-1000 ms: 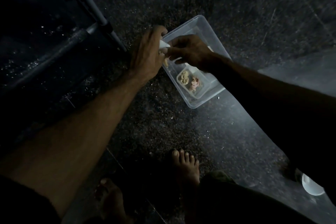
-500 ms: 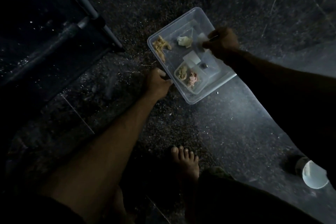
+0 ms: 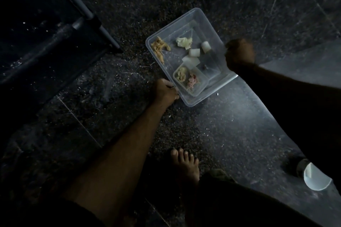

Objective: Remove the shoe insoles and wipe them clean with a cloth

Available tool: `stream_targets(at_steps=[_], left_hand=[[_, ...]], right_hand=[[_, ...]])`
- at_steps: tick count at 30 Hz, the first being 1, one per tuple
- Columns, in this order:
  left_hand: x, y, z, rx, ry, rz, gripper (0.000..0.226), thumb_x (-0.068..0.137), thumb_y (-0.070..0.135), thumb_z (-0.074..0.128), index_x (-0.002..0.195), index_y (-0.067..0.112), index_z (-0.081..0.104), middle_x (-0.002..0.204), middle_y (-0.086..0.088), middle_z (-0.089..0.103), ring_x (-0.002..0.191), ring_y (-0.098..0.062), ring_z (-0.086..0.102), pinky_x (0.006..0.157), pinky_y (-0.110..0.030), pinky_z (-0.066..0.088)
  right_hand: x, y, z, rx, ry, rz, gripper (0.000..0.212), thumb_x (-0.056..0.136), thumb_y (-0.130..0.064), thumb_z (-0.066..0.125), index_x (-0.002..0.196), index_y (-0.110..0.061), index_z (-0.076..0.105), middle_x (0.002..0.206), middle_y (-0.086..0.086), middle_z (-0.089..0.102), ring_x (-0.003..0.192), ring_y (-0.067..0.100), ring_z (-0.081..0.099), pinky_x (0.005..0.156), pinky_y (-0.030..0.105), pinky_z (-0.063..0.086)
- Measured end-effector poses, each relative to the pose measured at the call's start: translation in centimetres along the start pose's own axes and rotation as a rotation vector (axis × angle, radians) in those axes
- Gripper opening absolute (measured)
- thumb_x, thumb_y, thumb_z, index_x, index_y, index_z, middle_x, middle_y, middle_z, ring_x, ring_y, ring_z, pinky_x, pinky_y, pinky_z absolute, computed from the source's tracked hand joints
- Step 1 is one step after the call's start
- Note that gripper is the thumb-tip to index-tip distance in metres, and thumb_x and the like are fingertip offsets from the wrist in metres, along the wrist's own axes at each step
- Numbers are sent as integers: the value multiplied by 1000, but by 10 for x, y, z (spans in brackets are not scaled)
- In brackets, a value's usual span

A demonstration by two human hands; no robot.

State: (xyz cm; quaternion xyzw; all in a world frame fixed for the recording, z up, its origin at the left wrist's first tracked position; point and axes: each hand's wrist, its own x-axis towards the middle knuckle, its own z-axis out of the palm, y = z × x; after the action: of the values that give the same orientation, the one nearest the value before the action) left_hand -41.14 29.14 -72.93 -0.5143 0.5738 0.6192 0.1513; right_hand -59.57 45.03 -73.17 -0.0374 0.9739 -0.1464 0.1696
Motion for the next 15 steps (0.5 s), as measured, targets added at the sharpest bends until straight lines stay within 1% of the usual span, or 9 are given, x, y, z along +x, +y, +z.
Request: stream_targets(at_steps=[2, 5, 7, 10, 11, 13, 15], left_hand=[[-2, -2, 2, 10, -7, -6, 18, 85, -6, 66, 89, 5, 52, 101, -25, 66, 78, -30, 67, 75, -40, 59], [-6, -2, 9, -36, -43, -20, 18, 86, -10, 63, 85, 3, 51, 96, -25, 64, 65, -22, 62, 63, -31, 56], [-6, -3, 11, -56, -39, -25, 19, 86, -11, 62, 82, 3, 50, 93, -27, 63, 64, -21, 61, 60, -29, 55], [-6, -4, 16, -106, -50, -45, 15, 88, -11, 60, 87, 0, 51, 79, -19, 61, 62, -22, 60, 57, -26, 55], [-7, -5, 17, -112, -56, -53, 14, 88, -11, 59, 86, 0, 51, 75, -17, 60, 62, -22, 60, 59, -27, 55], [-7, -6, 16, -121, -54, -62, 13, 88, -10, 59, 87, 0, 51, 76, -17, 60, 62, -22, 61, 63, -30, 55], [-6, -6, 17, -136, -49, -65, 12, 89, -10, 57, 90, 0, 51, 78, -17, 60, 63, -21, 60, 60, -27, 55]], right_hand=[[5, 3, -1, -3, -1, -16, 29, 92, -6, 54, 116, -14, 66, 124, 11, 62, 115, 26, 58, 94, 32, 46], [9, 8, -3, 9, 4, -45, 27, 92, -3, 51, 112, -13, 67, 119, 12, 64, 111, 26, 61, 92, 33, 49], [11, 10, -1, 24, 21, -44, 28, 92, -5, 50, 112, -15, 67, 118, 11, 65, 109, 25, 61, 90, 31, 49], [12, 9, -2, 1, 8, -75, 29, 92, -4, 49, 114, -15, 66, 117, 11, 64, 108, 25, 61, 89, 30, 50], [15, 9, -3, -6, 2, -86, 30, 92, -4, 50, 114, -15, 66, 118, 12, 64, 107, 26, 61, 86, 27, 48], [17, 6, -3, -43, 5, -96, 29, 91, -4, 52, 114, -15, 66, 118, 12, 64, 108, 27, 61, 80, 23, 40], [18, 8, -2, -58, 15, -91, 28, 91, -5, 52, 112, -16, 66, 117, 12, 63, 107, 28, 60, 78, 23, 38]])
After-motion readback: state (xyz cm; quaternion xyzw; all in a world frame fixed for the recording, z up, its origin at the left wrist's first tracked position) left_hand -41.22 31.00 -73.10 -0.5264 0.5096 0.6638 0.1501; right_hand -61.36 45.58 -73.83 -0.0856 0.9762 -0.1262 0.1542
